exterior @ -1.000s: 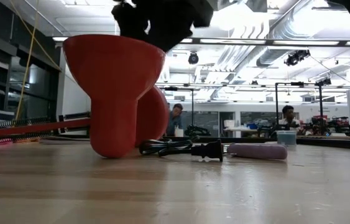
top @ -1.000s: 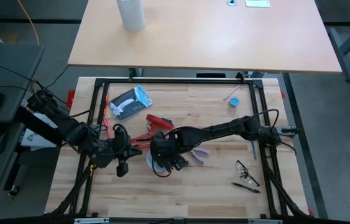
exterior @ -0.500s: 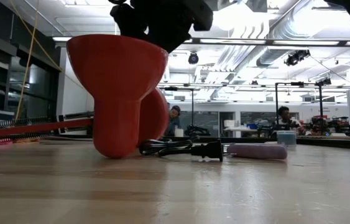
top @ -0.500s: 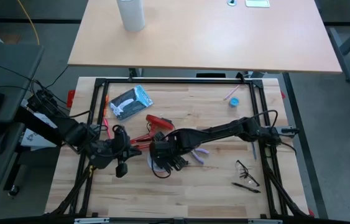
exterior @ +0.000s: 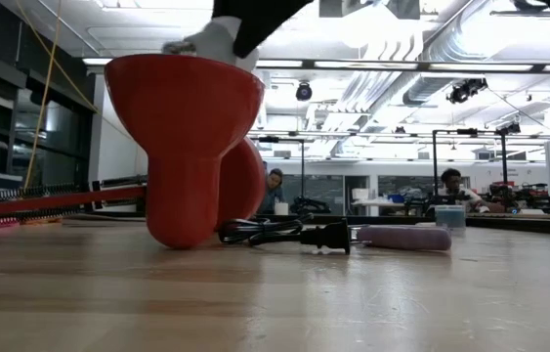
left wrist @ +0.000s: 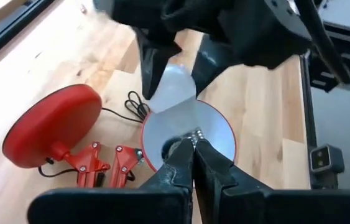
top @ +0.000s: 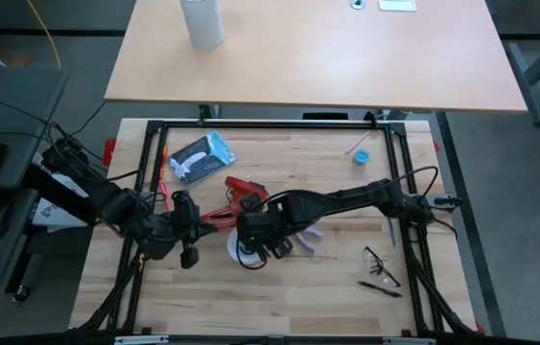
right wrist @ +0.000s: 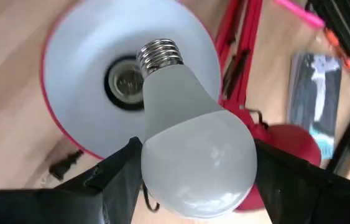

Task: Screw lightbulb
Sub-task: Insert the lightbulb into the red desk lamp

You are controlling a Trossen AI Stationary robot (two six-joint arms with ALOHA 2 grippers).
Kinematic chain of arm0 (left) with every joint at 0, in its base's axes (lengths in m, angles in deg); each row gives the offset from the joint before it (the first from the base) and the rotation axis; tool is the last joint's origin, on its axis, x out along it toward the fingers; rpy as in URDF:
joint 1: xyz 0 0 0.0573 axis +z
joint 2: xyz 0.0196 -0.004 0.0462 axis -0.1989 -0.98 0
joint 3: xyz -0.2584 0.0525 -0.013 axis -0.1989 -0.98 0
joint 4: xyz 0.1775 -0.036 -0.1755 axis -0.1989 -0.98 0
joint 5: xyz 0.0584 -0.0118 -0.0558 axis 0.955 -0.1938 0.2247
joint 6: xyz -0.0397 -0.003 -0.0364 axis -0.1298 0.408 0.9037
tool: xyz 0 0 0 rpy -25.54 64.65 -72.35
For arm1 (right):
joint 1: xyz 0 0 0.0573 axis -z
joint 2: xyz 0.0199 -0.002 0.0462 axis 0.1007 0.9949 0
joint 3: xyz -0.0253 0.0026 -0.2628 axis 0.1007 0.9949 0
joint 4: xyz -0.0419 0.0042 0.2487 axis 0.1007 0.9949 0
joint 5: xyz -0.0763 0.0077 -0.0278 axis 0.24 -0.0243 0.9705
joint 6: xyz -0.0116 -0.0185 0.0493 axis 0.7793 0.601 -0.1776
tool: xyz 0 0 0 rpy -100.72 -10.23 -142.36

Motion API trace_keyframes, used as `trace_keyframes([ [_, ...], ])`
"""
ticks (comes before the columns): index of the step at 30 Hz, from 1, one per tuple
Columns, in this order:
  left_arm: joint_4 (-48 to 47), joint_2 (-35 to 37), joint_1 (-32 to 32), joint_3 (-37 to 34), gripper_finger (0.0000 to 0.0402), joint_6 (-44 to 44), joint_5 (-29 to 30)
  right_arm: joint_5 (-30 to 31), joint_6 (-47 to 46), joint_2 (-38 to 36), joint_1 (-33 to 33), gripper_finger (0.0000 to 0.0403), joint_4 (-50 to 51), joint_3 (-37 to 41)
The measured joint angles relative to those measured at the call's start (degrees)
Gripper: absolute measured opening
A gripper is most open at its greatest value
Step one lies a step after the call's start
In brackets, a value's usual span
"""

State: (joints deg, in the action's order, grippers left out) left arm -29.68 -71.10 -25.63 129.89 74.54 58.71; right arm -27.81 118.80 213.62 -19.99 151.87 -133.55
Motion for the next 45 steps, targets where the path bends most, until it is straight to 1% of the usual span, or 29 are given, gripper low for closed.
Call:
trace_keyframes([
  [2, 0.2, -0.2, 0.9, 0.0, 0.0011, -0.3, 0.0, 1.0, -1.3, -0.2, -0.5, 0.0266, 1.4, 0.0],
  [5, 1.0, -1.3, 2.2, 0.0, 0.0042, -0.7, -0.7, 1.8, -2.8, -0.3, -1.3, 0.0266, 1.4, 0.0],
  [9, 3.0, -5.6, 3.4, 0.0, 0.0106, 1.2, -3.6, 2.5, -3.0, -0.3, -2.3, 0.0266, 2.4, 0.0],
  [13, 4.5, -11.2, 3.1, 0.0, 0.0167, 4.3, -3.7, 3.3, -3.0, -0.3, -2.9, 0.0266, 2.9, 0.0],
  [15, 7.7, -13.3, 2.8, 0.0, 0.0186, 4.5, -3.7, 3.3, -3.0, -0.3, -3.1, 0.0266, 3.1, 0.0],
  [18, 13.2, -15.8, 2.2, 0.0, 0.0194, 2.9, -4.4, 3.3, -3.0, -0.3, -3.1, 0.0266, 3.1, 0.0],
  [21, 14.4, -17.8, 1.3, 0.0, 0.0186, 4.1, -2.7, 4.0, -3.0, -0.3, -3.1, 0.0266, 3.1, 0.0],
  [23, 14.1, -18.9, 0.9, 0.0, 0.0167, 5.6, -0.1, 4.5, -2.6, -0.3, -3.0, 0.0266, 3.1, 0.0],
  [26, 14.1, -20.1, 0.7, 0.0, 0.0117, 6.7, 2.8, 4.5, -2.5, -0.3, -3.0, 0.0266, 3.1, 0.0],
  [30, 14.4, -21.4, 1.1, 0.0, 0.0032, 8.6, 5.0, 4.3, -1.7, -0.3, -3.0, 0.0266, 3.1, 0.0],
  [32, 14.6, -21.7, 1.5, 0.0, 0.0009, 9.3, 4.9, 4.3, -1.5, -0.3, -3.0, 0.0266, 3.1, 0.0],
  [33, 14.5, -21.9, 1.7, 0.0, 0.0009, 9.7, 4.7, 4.3, -1.5, -0.3, -3.0, 0.0266, 3.1, 0.0],
  [35, 14.6, -22.0, 1.9, 0.0, 0.0026, 9.7, 4.4, 4.3, -1.5, -0.4, -3.0, 0.0266, 3.1, 0.0],
  [37, 15.2, -21.7, 1.8, 0.0, 0.0053, 9.1, 4.2, 4.3, -1.5, -0.3, -3.0, 0.0266, 3.1, 0.0],
  [41, 15.7, -20.8, 1.4, 0.0, 0.0121, 7.5, 1.3, 4.3, -1.5, -0.4, -3.0, 0.0266, 3.1, -0.1],
  [45, 15.7, -20.7, 1.5, 0.0, 0.0189, 7.5, 0.6, 4.2, -1.4, -0.4, -3.0, 0.0266, 3.1, -0.1],
])
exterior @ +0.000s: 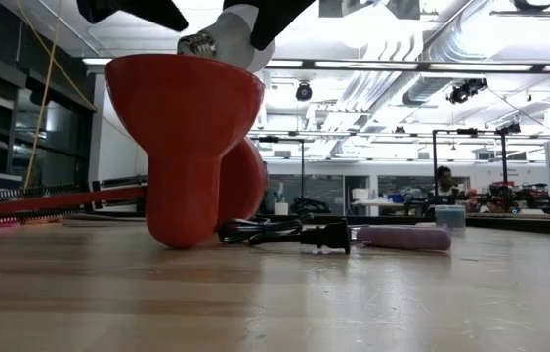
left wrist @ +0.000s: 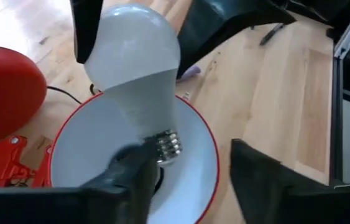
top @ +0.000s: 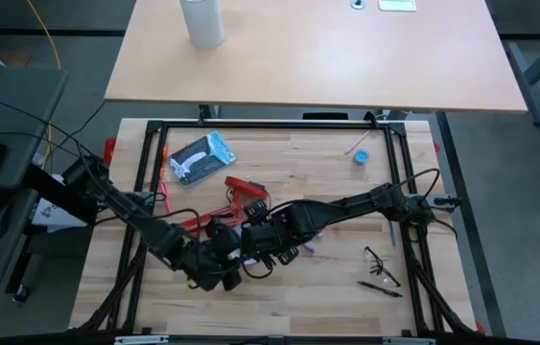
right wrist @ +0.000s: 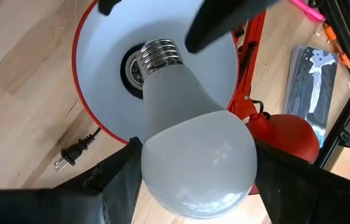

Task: Screw lightbulb
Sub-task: Insert the lightbulb into the red desk lamp

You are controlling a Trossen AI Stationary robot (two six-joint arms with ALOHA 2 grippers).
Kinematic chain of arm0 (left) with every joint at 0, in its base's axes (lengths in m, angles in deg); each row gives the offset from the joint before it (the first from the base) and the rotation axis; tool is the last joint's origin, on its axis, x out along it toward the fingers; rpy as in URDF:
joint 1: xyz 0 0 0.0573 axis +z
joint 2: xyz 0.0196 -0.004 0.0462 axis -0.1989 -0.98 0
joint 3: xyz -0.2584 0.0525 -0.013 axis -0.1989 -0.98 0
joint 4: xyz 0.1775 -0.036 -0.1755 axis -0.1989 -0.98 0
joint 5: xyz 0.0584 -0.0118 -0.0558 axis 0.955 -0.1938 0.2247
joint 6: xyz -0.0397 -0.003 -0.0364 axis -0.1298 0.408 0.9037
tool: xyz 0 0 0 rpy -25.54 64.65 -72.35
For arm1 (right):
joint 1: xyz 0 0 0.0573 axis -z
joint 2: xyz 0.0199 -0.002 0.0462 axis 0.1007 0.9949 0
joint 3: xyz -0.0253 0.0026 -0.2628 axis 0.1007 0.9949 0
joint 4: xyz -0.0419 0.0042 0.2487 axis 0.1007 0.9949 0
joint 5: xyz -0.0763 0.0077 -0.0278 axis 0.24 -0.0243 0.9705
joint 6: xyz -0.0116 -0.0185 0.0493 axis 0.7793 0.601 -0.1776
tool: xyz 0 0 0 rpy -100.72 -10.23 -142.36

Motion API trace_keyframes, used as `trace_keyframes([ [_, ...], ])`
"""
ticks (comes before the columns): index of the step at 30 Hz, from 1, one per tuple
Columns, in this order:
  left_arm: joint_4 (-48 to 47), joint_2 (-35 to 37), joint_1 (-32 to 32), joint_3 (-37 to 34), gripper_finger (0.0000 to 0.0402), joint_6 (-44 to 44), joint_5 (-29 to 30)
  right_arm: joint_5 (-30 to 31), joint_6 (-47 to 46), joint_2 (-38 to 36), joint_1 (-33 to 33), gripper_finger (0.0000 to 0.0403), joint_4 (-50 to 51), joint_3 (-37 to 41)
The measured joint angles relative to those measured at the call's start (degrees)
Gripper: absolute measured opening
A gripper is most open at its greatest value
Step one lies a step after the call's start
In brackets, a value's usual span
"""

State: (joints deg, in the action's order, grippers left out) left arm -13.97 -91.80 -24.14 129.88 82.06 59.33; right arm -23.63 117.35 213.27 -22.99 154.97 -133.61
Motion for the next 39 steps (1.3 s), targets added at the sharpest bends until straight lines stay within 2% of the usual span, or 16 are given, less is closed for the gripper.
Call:
trace_keyframes([
  [4, 0.0, -0.1, 1.6, 0.0, 0.0238, 0.0, 0.4, 0.0, 0.0, 0.0, 0.0, 0.0266, -0.1, 0.0],
  [9, 0.1, -0.2, 3.7, 0.0, 0.0269, -0.2, 0.6, 0.0, 1.4, 0.0, 0.1, 0.0266, -0.5, 0.0],
  [12, 0.1, -0.2, 4.9, 0.0, 0.0273, -0.3, -0.1, 0.0, 1.6, 0.0, 0.1, 0.0266, -1.0, 0.0],
  [16, 0.0, -0.8, 6.3, 0.0, 0.0274, -0.5, -4.1, 0.1, 2.6, 0.0, 0.1, 0.0266, -2.0, 0.0],
  [25, -0.1, -1.2, 7.4, 0.0, 0.0272, -2.5, -3.2, 0.5, 3.4, 0.0, 0.1, 0.0266, -2.7, 0.0],
  [30, -3.0, -1.2, 7.4, 0.0, 0.0231, -1.0, -1.1, 1.0, 3.5, -0.1, 0.1, 0.0266, -2.7, 0.0],
  [36, -3.1, -1.3, 7.5, 0.0, 0.0123, -1.4, -0.3, 2.3, 3.4, -0.1, 0.1, 0.0266, -3.0, 0.0],
  [39, -2.8, -1.3, 7.5, 0.0, 0.0117, -2.4, -0.4, 2.2, 3.5, -0.4, 0.1, 0.0266, -3.2, 0.0],
])
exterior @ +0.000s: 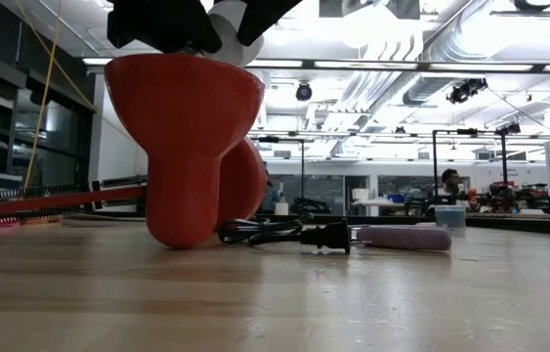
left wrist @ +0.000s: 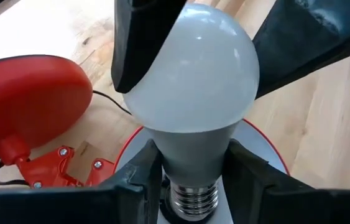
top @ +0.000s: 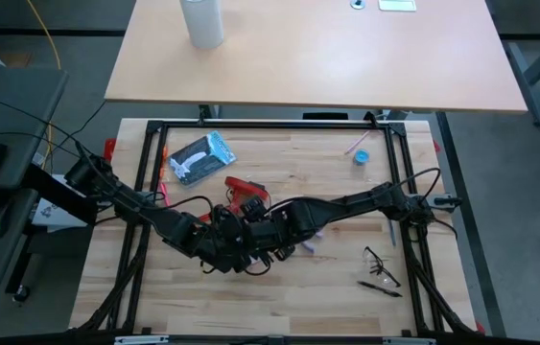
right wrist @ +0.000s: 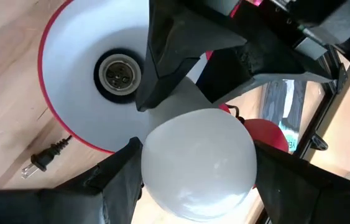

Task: Screw lightbulb
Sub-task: Insert the lightbulb into the red desk lamp

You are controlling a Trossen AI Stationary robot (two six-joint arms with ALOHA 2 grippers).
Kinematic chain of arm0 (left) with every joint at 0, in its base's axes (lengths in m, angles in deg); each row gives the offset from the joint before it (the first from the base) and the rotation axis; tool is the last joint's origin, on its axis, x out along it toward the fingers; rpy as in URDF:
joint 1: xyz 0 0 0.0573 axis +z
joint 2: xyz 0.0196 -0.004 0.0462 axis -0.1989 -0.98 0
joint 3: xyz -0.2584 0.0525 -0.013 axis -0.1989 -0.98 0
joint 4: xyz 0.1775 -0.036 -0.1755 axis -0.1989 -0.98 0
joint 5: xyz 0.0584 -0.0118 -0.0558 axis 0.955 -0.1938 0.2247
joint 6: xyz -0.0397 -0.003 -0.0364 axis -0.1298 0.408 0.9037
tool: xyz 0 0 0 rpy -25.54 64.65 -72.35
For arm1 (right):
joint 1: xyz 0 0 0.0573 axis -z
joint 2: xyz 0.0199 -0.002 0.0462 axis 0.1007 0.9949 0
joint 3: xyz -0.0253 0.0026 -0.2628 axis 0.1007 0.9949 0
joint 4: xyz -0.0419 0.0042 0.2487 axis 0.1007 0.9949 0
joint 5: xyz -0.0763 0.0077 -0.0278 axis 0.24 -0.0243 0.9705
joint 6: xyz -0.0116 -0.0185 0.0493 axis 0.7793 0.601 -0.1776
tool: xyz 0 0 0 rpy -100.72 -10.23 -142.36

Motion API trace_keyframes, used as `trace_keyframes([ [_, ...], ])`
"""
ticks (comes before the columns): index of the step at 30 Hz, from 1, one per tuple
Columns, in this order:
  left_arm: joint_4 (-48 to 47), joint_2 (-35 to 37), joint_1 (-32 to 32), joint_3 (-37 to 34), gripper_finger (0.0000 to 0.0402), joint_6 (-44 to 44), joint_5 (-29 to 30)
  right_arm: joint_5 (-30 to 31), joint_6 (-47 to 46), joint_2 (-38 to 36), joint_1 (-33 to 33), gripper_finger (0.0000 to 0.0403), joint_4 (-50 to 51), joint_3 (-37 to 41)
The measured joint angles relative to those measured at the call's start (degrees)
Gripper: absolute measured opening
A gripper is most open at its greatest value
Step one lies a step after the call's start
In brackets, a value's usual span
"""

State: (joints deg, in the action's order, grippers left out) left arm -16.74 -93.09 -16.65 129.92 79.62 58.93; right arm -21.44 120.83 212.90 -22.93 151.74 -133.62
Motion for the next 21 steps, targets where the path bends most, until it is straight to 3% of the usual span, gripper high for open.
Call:
trace_keyframes([
  [12, -1.1, 0.1, 0.0, 0.0, 0.0117, -0.5, 1.5, 2.0, -0.7, -1.0, -0.2, 0.0272, 1.4, 0.0],
  [21, -2.6, 0.2, -0.4, 0.2, 0.0116, -0.2, 1.7, -0.2, -4.7, -2.4, 0.3, 0.0273, 2.3, 0.0],
])
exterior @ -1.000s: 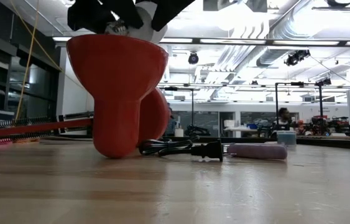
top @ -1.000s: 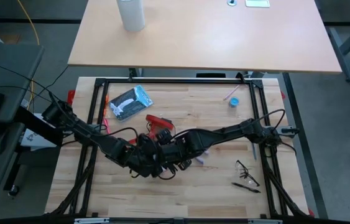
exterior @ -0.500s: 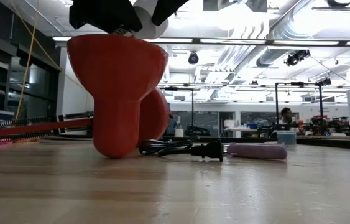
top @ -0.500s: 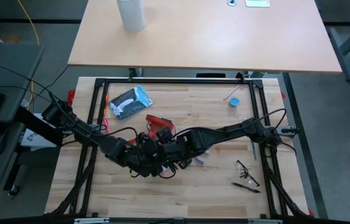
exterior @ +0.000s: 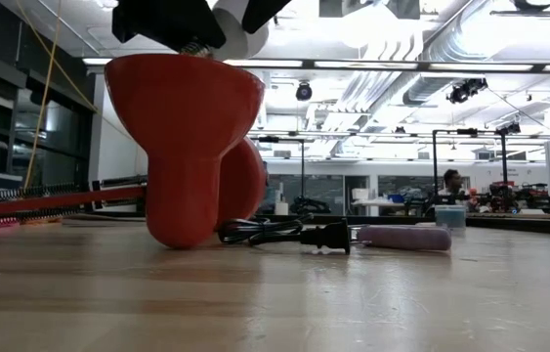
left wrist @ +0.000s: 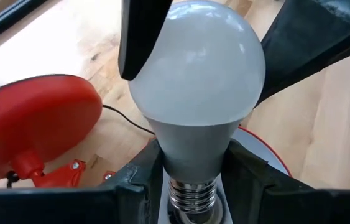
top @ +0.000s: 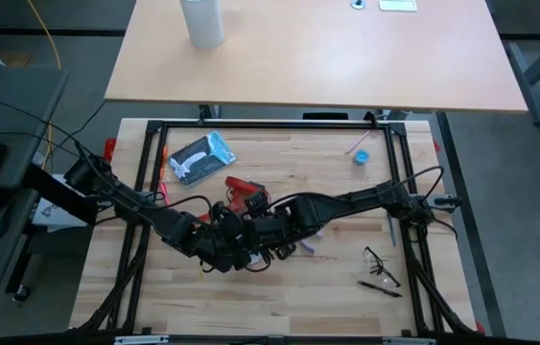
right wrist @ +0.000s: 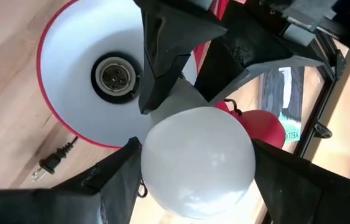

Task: Screw lightbulb
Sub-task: Insert the lightbulb into the red desk lamp

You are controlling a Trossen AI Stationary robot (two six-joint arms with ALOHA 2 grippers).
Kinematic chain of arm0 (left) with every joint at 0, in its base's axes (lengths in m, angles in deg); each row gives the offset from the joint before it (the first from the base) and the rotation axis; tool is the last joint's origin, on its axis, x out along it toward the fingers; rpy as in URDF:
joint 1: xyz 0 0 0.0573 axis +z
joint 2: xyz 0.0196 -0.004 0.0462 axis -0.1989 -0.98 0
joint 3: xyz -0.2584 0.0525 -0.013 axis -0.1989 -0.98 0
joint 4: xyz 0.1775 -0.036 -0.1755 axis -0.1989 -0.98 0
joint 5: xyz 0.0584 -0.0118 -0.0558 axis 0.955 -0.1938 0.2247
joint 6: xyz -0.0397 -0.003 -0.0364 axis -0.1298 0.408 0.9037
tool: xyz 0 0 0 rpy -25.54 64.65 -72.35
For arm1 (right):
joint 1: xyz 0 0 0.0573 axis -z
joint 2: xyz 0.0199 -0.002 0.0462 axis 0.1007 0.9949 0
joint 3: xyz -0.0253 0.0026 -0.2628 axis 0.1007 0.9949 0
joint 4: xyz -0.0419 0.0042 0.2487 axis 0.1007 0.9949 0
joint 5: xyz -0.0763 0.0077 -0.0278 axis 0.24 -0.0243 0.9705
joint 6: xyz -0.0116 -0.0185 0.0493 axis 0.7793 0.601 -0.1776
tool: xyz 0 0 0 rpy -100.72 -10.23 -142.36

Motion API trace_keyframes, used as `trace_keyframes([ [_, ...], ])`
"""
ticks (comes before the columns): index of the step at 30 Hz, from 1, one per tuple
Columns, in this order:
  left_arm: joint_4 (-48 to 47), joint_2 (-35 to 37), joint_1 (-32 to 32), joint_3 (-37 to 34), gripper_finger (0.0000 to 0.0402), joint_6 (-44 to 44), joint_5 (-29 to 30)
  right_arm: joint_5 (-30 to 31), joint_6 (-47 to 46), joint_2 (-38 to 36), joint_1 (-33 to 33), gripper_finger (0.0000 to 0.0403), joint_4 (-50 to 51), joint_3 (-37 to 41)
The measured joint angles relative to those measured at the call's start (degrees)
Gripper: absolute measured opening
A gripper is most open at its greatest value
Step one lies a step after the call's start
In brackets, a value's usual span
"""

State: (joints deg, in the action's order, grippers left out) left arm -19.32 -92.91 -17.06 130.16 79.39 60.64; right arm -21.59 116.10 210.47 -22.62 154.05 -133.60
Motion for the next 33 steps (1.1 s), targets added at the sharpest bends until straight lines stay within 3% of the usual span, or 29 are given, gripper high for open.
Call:
trace_keyframes([
  [20, 1.7, 0.0, -0.4, -0.3, 0.0111, -0.6, 0.9, 0.6, 0.2, -1.0, -0.2, 0.0277, -0.1, 0.0],
  [33, -1.3, 0.3, -1.3, -0.5, 0.0109, 0.2, 1.0, -1.0, -2.8, -3.2, 0.3, 0.0386, 1.1, 0.0],
])
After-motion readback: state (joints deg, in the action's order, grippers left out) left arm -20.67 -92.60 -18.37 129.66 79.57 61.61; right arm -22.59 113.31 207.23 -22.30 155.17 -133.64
